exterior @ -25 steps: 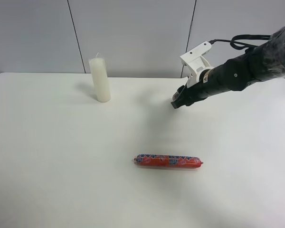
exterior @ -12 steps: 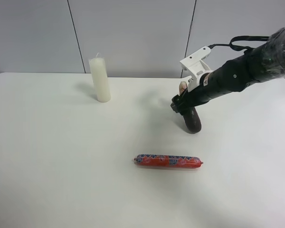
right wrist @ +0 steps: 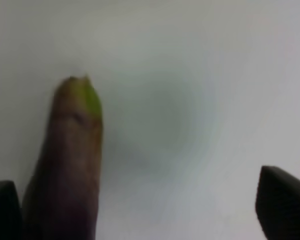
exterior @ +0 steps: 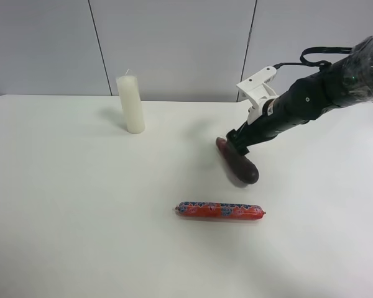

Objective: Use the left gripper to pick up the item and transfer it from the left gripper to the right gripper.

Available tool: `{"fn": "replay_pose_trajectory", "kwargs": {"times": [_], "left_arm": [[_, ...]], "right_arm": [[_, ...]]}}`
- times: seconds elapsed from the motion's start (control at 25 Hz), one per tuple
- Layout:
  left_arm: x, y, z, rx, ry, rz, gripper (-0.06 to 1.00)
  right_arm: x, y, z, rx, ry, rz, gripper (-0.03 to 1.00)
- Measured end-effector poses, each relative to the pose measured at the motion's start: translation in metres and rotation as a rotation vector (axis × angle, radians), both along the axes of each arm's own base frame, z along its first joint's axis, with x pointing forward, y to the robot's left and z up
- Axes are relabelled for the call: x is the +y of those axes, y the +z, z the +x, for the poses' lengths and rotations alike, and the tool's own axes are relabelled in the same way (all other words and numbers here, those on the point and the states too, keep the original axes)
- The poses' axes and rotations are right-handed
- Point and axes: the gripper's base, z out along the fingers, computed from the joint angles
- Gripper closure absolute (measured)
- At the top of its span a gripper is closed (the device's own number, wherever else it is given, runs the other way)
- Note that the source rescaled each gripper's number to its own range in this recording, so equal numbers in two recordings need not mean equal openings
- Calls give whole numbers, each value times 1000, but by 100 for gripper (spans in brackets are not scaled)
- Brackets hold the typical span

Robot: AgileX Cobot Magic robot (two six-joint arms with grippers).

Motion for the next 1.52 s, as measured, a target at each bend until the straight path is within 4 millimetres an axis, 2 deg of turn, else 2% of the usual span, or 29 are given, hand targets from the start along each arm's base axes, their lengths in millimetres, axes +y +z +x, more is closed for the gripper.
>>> {"fn": "replay_pose_trajectory", "kwargs": {"times": [0.52,0.64,0.88,1.04,1.28,1.32,1.52], "left_arm": [[0,0,0,0,0,0,-6],[0,0,0,0,0,0,-6],[0,0,0,0,3,4,-6],[0,0,0,0,0,0,-6],[0,0,0,0,0,0,-6],[0,0,0,0,0,0,-6],[0,0,0,0,0,0,-6]], "right_arm": [[-1,-3,-4,67,-49,16,-2],[-1,3,-3,60,-57,27,-2],[1,46,1,-12,-91,97,-2],[1,63,-2,-1,-126,146,0],[-3,93,-22,38,-144,179,1],[-3,93,-22,38,-144,179,1],[-11,132,-51,56,-138,201,1]]}}
